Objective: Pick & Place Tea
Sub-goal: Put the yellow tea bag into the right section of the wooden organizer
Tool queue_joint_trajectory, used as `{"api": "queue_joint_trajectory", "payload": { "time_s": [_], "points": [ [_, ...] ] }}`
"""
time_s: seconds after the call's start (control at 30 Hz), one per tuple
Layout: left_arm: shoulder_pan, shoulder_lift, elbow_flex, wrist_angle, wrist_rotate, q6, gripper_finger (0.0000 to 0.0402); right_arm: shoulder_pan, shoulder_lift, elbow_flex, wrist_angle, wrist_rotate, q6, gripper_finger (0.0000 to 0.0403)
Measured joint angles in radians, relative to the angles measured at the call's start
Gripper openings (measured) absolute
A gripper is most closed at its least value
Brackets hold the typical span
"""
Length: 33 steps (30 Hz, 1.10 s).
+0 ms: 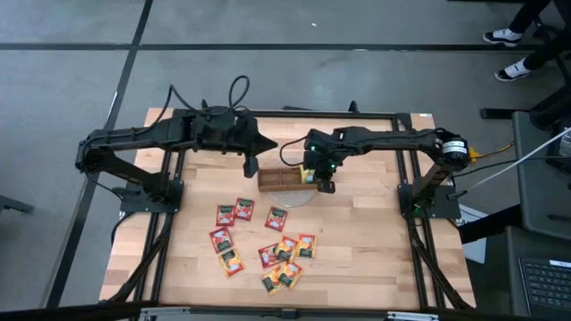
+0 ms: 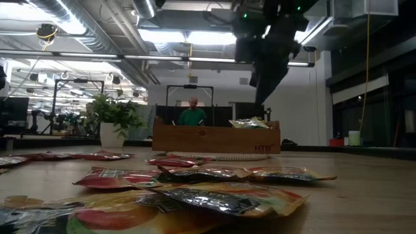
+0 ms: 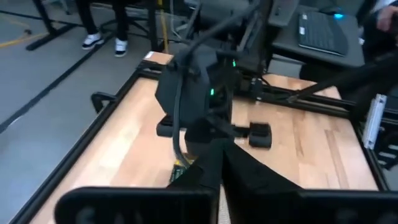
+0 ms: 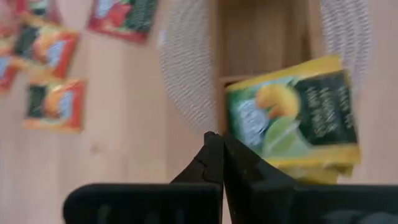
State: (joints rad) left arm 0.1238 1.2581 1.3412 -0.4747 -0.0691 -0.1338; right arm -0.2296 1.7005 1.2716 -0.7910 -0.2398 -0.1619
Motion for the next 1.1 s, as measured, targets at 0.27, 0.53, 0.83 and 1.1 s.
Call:
{"api": "queue_joint_trajectory", "payload": {
  "time_s": [0.27, 0.53, 0.83, 1.1],
  "points": [
    [-0.018, -0.004, -0.001, 0.000, -0.014, -0.029, 0.0002, -0.029, 0.072, -0.005, 0.034, 0.010, -0.008, 0.0001],
    [-0.055, -0.004, -0.001, -0.002, -0.058, -0.029, 0.0007, -0.032, 0.135, -0.005, 0.043, 0.010, -0.046, 0.0000],
    [-0.059, -0.003, -0.001, -0.027, -0.080, -0.040, 0.0005, -0.030, 0.168, -0.003, 0.088, 0.082, -0.004, 0.0000],
    [-0.059, -0.003, -0.001, -0.026, -0.080, -0.039, 0.0002, -0.027, 0.170, -0.002, 0.098, 0.113, 0.002, 0.0000]
  ]
}}
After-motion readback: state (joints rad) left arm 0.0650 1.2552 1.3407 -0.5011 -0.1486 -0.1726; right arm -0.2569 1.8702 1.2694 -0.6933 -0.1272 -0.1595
